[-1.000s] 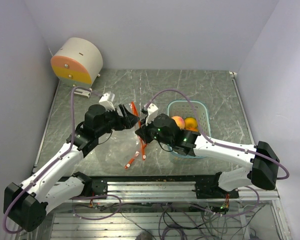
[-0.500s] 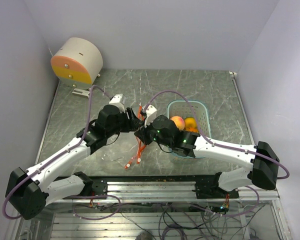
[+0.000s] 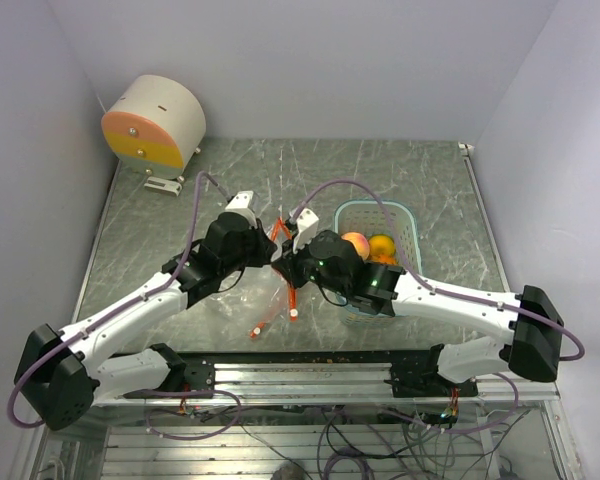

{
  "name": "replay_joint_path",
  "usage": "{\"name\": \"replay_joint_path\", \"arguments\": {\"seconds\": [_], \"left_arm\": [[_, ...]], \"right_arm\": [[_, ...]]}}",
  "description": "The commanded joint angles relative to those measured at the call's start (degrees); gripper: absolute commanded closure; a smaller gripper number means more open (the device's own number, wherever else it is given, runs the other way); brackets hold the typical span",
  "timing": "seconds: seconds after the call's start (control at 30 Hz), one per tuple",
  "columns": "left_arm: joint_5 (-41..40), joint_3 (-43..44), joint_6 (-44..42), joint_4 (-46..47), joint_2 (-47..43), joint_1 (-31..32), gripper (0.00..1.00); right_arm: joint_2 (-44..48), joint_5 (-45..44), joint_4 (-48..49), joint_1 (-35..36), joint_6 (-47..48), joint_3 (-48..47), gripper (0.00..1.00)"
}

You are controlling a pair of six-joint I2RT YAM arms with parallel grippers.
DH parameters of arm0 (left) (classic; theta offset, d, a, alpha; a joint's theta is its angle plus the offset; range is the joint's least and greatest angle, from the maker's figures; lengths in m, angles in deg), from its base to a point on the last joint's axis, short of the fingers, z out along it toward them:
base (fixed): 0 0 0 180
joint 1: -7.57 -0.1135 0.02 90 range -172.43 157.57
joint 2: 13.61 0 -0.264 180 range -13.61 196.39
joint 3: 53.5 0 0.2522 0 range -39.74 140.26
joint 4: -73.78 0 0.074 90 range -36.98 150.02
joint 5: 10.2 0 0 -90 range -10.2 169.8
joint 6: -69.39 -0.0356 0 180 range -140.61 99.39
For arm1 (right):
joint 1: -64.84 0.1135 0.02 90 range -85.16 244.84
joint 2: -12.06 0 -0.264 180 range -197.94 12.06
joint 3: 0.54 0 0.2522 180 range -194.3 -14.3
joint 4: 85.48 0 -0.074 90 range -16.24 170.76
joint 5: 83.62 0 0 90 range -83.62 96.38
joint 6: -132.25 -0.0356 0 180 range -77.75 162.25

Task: Place the food in the zip-top bag and seal the zipper
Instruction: Open the zipper of the food storage bag at the center of the board.

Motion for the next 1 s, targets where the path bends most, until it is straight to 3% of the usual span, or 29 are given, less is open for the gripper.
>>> {"name": "replay_joint_path", "arguments": {"seconds": [0.0, 0.03, 0.17, 0.3, 0.33, 0.77, 0.87, 0.97], "left_arm": [[-5.2, 0.6, -1.8, -0.6, -2.3, 0.1, 0.93], [-6.2, 0.6, -2.0, -1.3, -3.2, 0.1, 0.93], [-7.7, 0.4, -2.4, -3.1, -7.3, 0.1, 0.93], [-6.7, -0.5, -2.8, -2.8, -11.4, 0.1, 0.93], [-6.1, -0.6, -3.0, -2.5, -12.3, 0.1, 0.93], [3.0, -2.5, -2.5, 3.3, -18.1, 0.2, 0.93], [5.0, -2.1, -2.3, 3.6, -19.3, 0.1, 0.93], [5.3, -0.1, -3.2, -0.1, -20.6, 0.1, 0.93]], "right_arm": [[3.7, -4.1, -1.8, 0.4, 0.3, -1.7, 1.00], [4.6, -5.3, -2.5, 0.4, 0.0, -1.7, 0.98], [8.8, -9.2, -4.9, 0.4, -1.2, -1.3, 0.55], [10.3, -12.0, -8.0, 0.4, -2.4, -1.7, 0.28], [9.8, -12.5, -9.0, 0.3, -2.8, -3.6, 0.26], [-0.9, -9.7, -8.7, 0.3, -3.9, -8.4, 0.27], [-3.6, -11.2, -9.0, 0.3, -4.5, -9.3, 0.32], [-5.7, -17.3, -11.2, 0.3, -6.2, -10.3, 0.51]]}}
